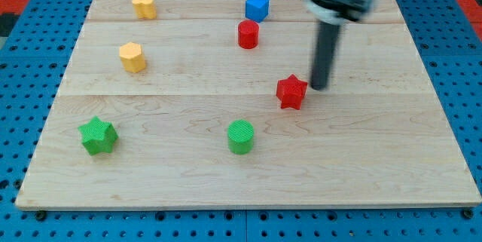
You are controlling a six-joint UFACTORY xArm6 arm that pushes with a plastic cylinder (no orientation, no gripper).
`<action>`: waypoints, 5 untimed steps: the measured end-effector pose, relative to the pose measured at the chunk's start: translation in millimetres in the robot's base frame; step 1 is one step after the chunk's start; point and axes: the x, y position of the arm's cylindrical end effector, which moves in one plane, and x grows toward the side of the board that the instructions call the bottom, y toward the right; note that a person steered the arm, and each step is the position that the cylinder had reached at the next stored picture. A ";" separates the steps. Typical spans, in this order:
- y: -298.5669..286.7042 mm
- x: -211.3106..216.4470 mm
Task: Place the red star at the center of the board
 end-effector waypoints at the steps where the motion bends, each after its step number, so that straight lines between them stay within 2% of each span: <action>1: -2.0 2.6; 2: -61.2 -13.2; 3: -55.9 29.6; 4: -78.5 23.9; 5: -95.2 -20.9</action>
